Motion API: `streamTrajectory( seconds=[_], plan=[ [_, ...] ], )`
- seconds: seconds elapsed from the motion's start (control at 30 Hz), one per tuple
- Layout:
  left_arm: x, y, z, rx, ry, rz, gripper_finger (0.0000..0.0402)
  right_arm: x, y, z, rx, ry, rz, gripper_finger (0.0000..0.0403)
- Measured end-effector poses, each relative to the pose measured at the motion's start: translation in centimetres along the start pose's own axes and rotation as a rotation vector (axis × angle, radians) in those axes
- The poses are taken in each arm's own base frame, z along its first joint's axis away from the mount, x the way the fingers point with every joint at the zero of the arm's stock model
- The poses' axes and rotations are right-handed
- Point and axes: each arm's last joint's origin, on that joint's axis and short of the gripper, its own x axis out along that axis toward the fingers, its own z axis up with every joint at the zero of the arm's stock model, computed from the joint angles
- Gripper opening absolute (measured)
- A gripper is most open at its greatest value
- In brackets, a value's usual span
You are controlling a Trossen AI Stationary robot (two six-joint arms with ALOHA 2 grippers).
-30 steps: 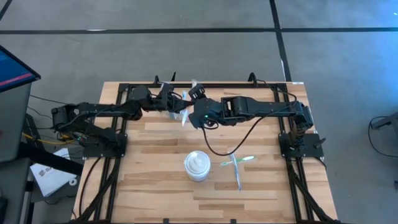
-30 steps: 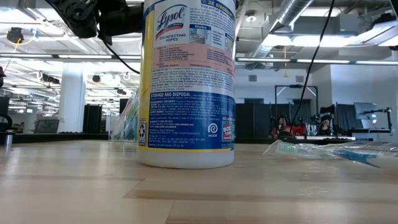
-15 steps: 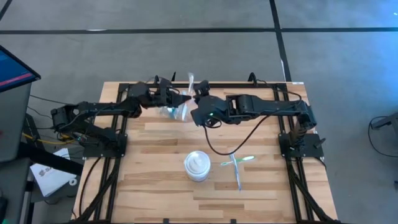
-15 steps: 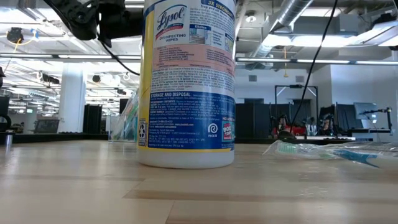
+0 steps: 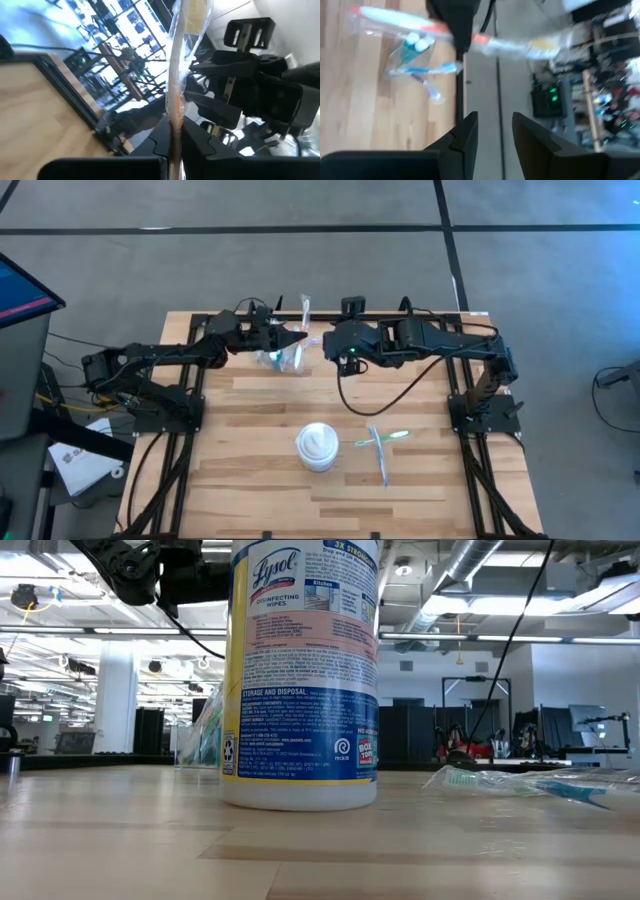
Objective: Pick & Place toothbrushing station
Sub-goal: Put the orange toothbrush into the transparent organizer
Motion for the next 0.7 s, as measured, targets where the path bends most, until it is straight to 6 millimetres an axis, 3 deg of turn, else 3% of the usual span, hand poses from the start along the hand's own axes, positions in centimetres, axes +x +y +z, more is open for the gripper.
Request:
streamTrajectory(
  seconds=[0.17,0.43,0.7],
  plan=[
    [-0.2,0.6,-0.2,0.099,-0.053,0.074,0.0010,0.2,0.3,-0.8,0.068,0.061,0.047,0.0110],
    [-2.4,0.5,-0.7,0.363,-0.187,0.245,0.0010,0.5,0.4,-1.3,0.199,0.069,0.178,0.0108],
    [-3.9,0.5,-2.7,0.542,-0.276,0.418,0.0010,0.7,0.2,-1.4,0.226,0.064,0.198,0.0108]
  ],
)
